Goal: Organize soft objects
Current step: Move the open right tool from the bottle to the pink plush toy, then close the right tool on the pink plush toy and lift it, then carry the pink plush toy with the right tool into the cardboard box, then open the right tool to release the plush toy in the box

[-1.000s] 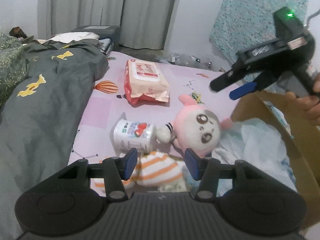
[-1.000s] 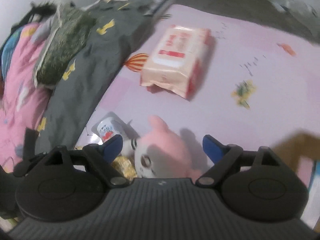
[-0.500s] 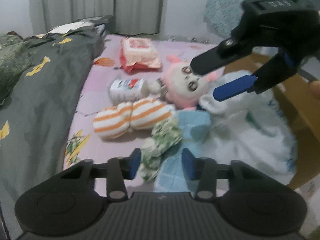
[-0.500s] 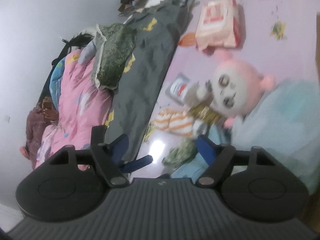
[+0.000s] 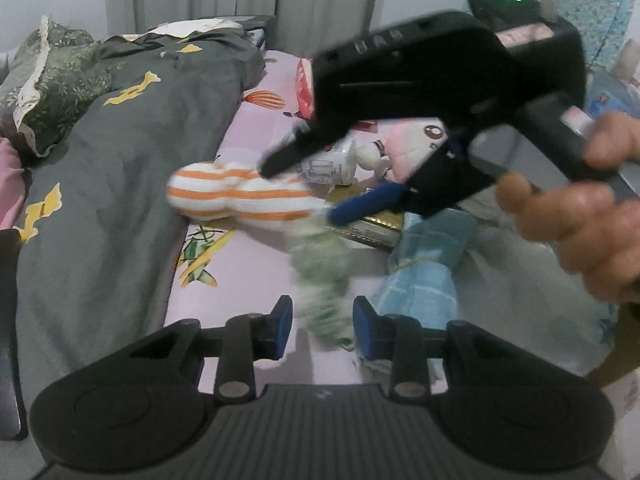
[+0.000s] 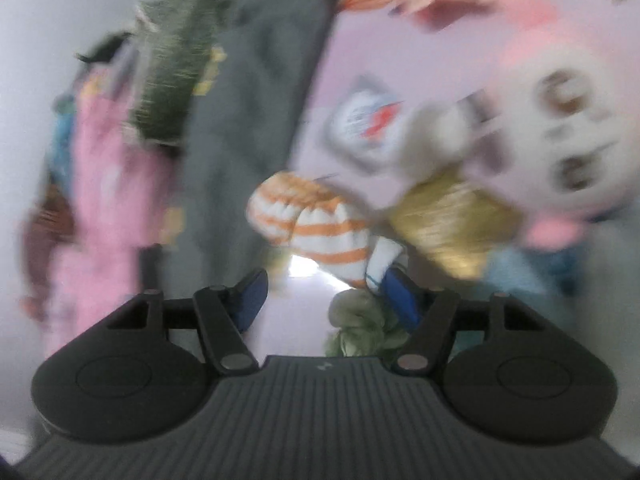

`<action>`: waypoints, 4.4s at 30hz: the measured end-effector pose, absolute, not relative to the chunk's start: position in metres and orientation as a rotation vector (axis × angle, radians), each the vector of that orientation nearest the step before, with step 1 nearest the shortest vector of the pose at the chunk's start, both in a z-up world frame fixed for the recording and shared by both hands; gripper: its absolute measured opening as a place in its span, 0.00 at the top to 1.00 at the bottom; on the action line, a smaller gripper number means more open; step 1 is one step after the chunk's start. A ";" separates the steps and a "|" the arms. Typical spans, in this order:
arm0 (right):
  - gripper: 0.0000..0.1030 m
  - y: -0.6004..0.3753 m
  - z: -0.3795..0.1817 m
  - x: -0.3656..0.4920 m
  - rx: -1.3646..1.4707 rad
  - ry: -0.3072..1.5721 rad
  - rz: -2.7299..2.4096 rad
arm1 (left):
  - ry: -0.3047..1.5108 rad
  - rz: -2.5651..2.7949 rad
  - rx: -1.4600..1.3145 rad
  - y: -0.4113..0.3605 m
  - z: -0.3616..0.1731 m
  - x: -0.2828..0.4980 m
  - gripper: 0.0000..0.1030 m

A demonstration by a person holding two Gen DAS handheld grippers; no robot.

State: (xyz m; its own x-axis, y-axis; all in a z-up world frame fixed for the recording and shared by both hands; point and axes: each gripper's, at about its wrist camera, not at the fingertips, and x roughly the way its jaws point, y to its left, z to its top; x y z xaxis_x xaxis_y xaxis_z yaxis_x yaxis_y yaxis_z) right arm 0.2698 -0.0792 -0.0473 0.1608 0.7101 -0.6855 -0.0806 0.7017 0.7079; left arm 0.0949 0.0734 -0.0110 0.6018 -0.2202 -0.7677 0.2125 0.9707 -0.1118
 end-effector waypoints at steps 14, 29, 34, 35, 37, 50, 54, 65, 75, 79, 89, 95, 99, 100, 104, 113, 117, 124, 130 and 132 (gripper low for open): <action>0.38 -0.143 -0.007 0.217 0.463 1.249 0.446 | 0.917 -0.465 0.058 0.019 -0.016 0.100 0.51; 0.32 -0.165 0.035 0.252 0.452 1.113 0.392 | 0.894 -0.425 0.040 0.026 -0.003 0.114 0.49; 0.17 -0.182 0.042 0.296 0.367 1.057 0.361 | 0.839 -0.392 0.022 0.016 0.005 0.140 0.45; 0.16 -0.184 0.037 0.307 0.341 1.061 0.351 | 0.831 -0.386 0.014 0.013 0.004 0.147 0.43; 0.15 -0.190 0.025 0.323 0.322 1.091 0.339 | 0.823 -0.376 -0.006 0.006 0.002 0.163 0.41; 0.24 -0.183 -0.040 0.357 0.260 1.271 0.483 | 0.872 -0.366 -0.095 -0.028 -0.022 0.230 0.35; 0.28 -0.183 -0.035 0.351 0.291 1.245 0.479 | 0.886 -0.362 -0.130 -0.028 -0.023 0.237 0.35; 0.30 -0.210 0.051 0.298 0.438 1.055 0.574 | 0.703 -0.446 -0.123 -0.028 0.062 0.177 0.35; 0.29 -0.335 0.095 0.189 0.563 0.892 0.377 | 0.666 -0.598 -0.017 -0.073 0.076 0.108 0.33; 0.28 -0.403 0.080 0.156 0.594 0.894 0.192 | 0.708 -0.596 -0.006 -0.077 0.062 0.100 0.33; 0.23 -0.483 -0.030 0.145 0.868 1.019 -0.132 | 0.768 -0.536 0.001 -0.073 0.048 0.101 0.33; 0.19 -0.484 -0.038 0.152 0.730 1.072 -0.227 | 0.776 -0.535 0.005 -0.071 0.045 0.103 0.33; 0.16 -0.483 -0.028 0.148 0.662 1.057 -0.244 | 0.775 -0.539 0.007 -0.070 0.044 0.102 0.33; 0.16 -0.484 -0.024 0.148 0.641 1.049 -0.251 | 0.774 -0.538 0.010 -0.069 0.043 0.101 0.33; 0.16 -0.485 -0.021 0.153 0.568 1.019 -0.288 | 0.779 -0.523 0.026 -0.062 0.040 0.094 0.33; 0.33 -0.470 -0.031 0.166 0.569 1.038 -0.240 | 0.812 -0.474 0.006 -0.028 0.034 0.079 0.34; 0.33 -0.472 -0.034 0.159 0.676 1.067 -0.220 | 0.826 -0.449 -0.025 -0.014 0.032 0.076 0.33; 0.27 -0.475 -0.033 0.150 0.710 1.022 -0.217 | 0.814 -0.427 -0.043 -0.003 0.033 0.073 0.32; 0.20 -0.472 -0.014 0.130 0.682 0.945 -0.231 | 0.784 -0.397 -0.028 0.006 0.033 0.066 0.30; 0.20 -0.469 -0.006 0.120 0.660 0.915 -0.243 | 0.779 -0.386 -0.018 0.010 0.033 0.063 0.28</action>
